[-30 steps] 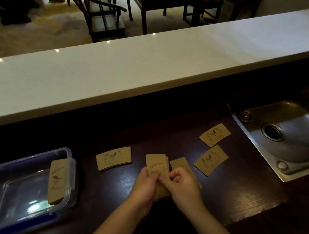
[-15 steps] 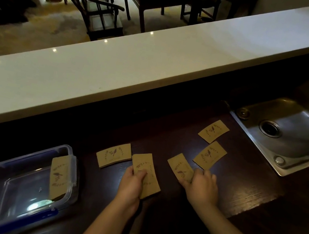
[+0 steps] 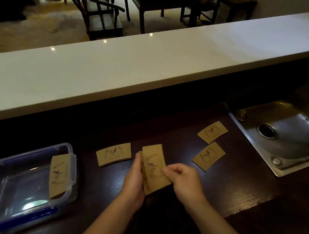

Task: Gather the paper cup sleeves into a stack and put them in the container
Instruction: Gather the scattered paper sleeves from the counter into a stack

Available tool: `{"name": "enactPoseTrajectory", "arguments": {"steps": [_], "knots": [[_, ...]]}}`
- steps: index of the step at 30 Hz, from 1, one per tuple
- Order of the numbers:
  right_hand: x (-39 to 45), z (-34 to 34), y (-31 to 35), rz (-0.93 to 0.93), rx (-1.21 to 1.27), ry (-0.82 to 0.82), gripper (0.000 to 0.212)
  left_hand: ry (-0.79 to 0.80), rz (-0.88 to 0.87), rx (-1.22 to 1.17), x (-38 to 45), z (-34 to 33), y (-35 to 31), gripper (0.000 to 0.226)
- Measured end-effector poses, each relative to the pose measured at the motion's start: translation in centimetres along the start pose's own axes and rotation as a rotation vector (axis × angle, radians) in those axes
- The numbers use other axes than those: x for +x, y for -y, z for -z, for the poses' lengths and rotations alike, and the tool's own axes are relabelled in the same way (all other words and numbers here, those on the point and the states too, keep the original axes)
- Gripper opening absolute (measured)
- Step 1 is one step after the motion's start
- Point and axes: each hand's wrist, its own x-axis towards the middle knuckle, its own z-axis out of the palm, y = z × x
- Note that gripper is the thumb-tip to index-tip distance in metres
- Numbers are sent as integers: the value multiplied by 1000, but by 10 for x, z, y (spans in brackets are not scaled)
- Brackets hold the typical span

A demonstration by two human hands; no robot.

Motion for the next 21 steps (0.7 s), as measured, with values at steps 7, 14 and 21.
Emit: {"name": "enactPoseTrajectory", "arguments": {"steps": [7,14,21], "knots": [[-9,-16,-8,99,-280,-97,11,-75,-29,184,1,-2,9,24],[37,21,-8,-135,118,-368,21,-79,-47,170,10,10,11,20],[97,64,-17,-497,-27,-706,51,-89,-40,166,13,14,8,20]]}}
